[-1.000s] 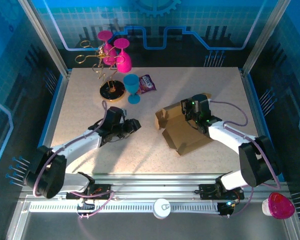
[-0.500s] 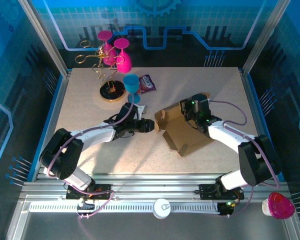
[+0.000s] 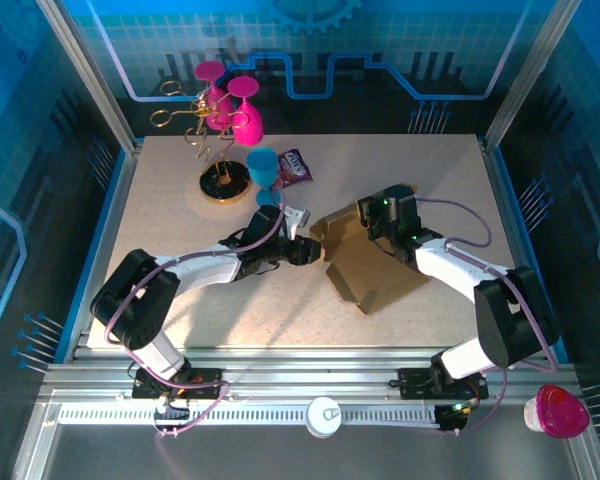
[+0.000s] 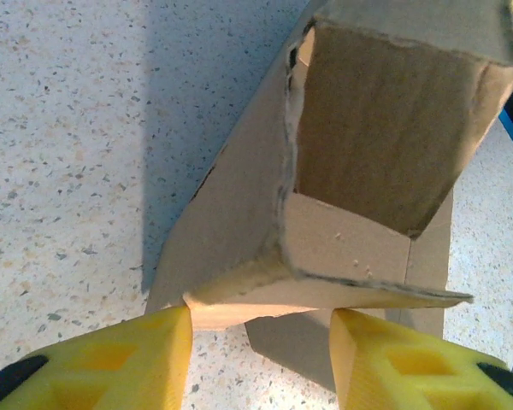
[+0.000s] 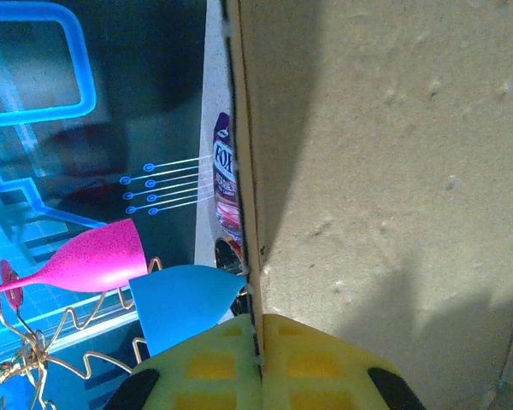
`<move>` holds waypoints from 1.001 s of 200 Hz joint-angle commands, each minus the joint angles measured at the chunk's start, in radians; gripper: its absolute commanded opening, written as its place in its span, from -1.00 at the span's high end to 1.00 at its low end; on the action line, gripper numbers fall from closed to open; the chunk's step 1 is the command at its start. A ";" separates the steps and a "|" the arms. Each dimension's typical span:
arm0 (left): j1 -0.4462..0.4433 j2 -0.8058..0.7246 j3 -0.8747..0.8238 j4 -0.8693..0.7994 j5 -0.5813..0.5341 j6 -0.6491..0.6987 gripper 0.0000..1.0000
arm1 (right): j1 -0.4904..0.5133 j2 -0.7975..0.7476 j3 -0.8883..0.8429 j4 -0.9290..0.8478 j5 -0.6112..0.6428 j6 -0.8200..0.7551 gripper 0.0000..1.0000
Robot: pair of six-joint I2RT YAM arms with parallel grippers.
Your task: Fold the paper box
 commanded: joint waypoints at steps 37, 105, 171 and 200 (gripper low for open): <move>-0.016 0.038 0.045 0.050 0.014 0.020 0.16 | -0.021 0.024 -0.046 0.114 -0.037 -0.022 1.00; -0.053 0.056 0.054 0.101 -0.024 -0.015 0.19 | -0.033 0.062 -0.122 0.325 -0.075 -0.040 1.00; -0.087 0.087 0.068 0.121 -0.152 -0.046 0.11 | -0.035 0.061 -0.163 0.389 -0.088 -0.031 1.00; -0.109 0.104 0.080 0.128 -0.221 -0.057 -0.01 | -0.034 0.056 -0.171 0.389 -0.089 -0.025 1.00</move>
